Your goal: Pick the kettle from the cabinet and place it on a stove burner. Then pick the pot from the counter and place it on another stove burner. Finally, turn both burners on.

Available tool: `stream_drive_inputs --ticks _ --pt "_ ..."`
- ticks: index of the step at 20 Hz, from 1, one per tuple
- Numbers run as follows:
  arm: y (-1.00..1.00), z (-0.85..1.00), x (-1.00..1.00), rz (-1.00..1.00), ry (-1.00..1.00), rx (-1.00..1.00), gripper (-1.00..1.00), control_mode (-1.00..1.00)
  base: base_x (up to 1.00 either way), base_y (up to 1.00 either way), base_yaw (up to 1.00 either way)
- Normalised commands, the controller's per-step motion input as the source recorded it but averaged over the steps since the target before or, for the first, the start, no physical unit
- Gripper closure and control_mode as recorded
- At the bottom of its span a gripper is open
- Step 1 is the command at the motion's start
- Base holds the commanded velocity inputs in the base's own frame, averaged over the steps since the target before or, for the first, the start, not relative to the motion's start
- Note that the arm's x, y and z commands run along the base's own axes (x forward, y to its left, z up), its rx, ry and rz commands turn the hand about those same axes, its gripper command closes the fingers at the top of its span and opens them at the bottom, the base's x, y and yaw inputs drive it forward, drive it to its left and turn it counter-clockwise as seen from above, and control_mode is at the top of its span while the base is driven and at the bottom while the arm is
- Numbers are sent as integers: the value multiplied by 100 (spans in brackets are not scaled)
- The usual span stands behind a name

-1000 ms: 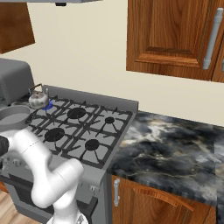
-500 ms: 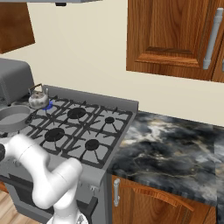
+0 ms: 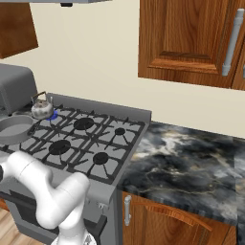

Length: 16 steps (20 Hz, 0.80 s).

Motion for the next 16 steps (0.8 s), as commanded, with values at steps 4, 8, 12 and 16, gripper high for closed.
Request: stream_drive_inputs --ticks 4,8,12,16 --pt "20 -18 19 0 3 3 -100 -100 0 0 0" --pt "4 -14 28 0 2 3 -100 -100 0 0 0" --pt "7 -14 21 0 0 2 -100 -100 0 0 0" --pt "27 -4 10 -2 0 1 -100 -100 0 0 0"
